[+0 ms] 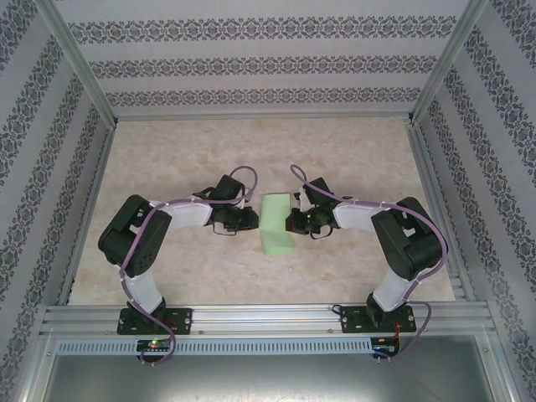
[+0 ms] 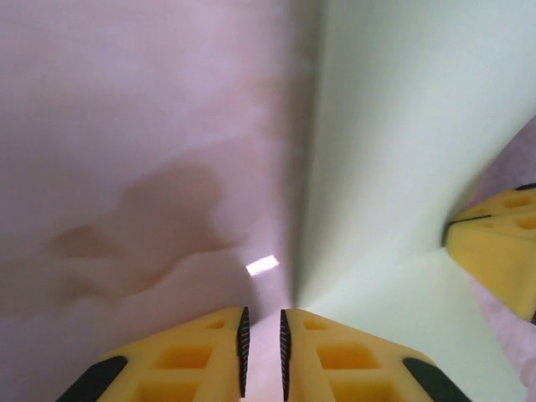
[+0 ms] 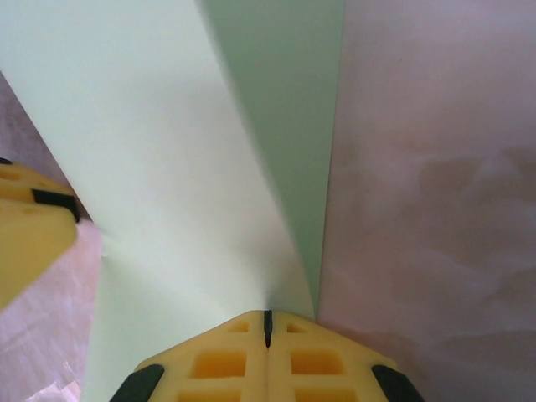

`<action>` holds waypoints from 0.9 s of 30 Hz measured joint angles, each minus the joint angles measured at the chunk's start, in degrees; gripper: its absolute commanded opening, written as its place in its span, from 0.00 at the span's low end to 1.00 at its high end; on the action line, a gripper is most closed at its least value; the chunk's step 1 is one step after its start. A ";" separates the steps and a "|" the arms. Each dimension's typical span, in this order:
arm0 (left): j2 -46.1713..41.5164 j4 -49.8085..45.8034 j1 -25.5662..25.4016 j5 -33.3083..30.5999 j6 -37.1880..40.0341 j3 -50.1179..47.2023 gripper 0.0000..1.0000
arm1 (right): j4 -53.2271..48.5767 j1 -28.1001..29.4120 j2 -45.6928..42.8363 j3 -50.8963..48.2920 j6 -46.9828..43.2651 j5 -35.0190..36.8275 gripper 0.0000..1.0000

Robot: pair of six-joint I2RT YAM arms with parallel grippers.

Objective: Fold a paper plane with a square sheet of paper (fold left side to right side)
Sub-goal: First fold the square sheet of paper in half at the center of the table, then hold the square sheet of paper at the center of the table.

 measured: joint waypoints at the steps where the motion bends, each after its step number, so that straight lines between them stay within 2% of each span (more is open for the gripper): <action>1: -0.90 0.00 0.26 -0.28 0.09 -0.48 0.20 | 0.00 0.00 0.00 0.00 0.00 0.00 0.00; 7: -6.01 2.71 -1.97 0.02 0.04 -1.05 0.20 | -0.07 0.15 0.00 0.13 0.02 0.04 0.00; 18: 5.01 6.12 -7.93 1.49 -0.70 6.43 0.20 | -0.31 0.37 0.00 0.28 0.02 0.42 0.00; 27: 5.88 4.24 -9.03 -1.03 -0.90 7.13 0.20 | -0.22 0.39 -0.13 0.24 0.07 0.46 0.00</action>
